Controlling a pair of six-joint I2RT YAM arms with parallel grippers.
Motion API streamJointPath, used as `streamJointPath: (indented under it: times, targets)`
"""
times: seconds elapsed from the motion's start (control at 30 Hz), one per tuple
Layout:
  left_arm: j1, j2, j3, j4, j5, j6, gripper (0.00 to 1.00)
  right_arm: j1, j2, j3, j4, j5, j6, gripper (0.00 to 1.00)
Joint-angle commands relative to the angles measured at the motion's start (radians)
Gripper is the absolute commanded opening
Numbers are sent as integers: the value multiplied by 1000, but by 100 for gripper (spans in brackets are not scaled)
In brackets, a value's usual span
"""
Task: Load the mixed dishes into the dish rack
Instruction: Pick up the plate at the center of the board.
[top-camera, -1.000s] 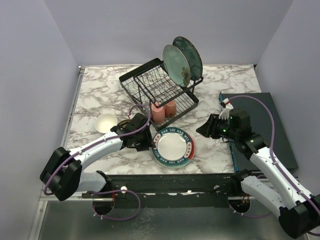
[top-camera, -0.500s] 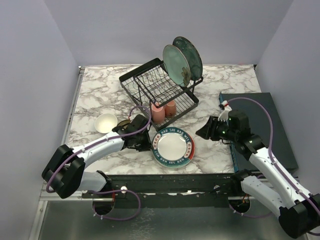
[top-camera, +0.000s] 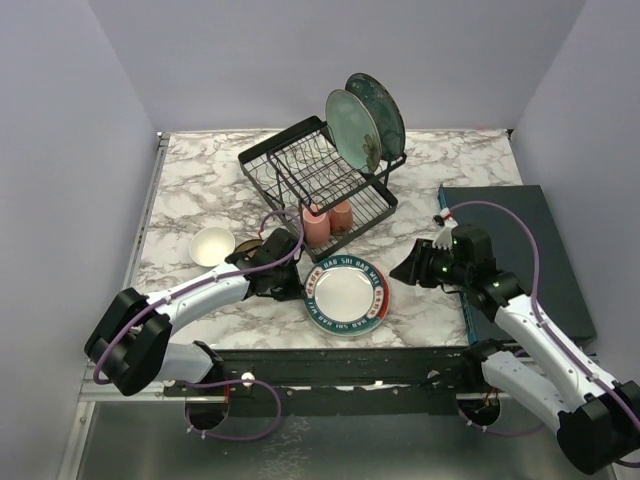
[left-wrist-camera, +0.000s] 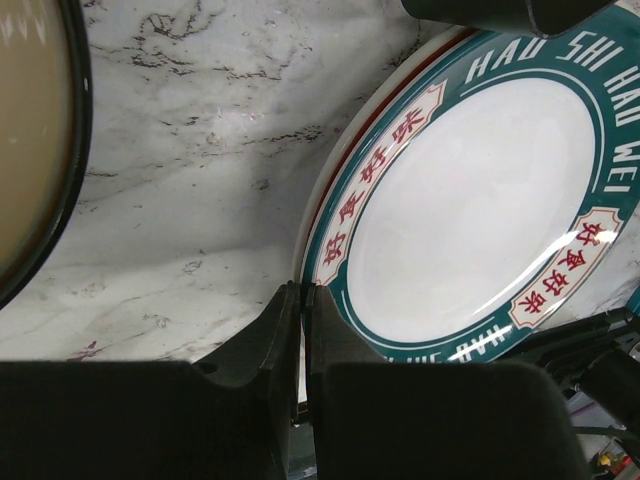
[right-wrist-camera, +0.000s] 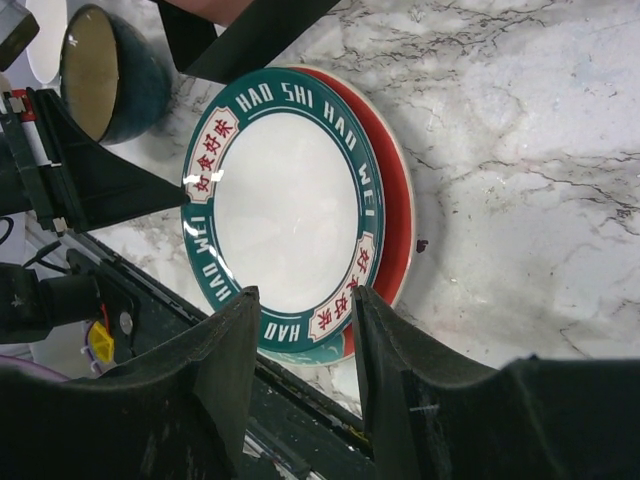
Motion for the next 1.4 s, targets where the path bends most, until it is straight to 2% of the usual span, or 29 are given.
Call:
streamJointPath:
  times: [0.0,0.4,1.37]
  targets:
    - [-3,18,-11,-8,-28,16,7,1,17,-14,25,-37,20,47]
    - [-3,29,-44,25,-23,14,0,0,84,-84,103,-103,67,47]
    - [-5,66,-84,109,25,18,0,2,320,-170,348,-178,134,45]
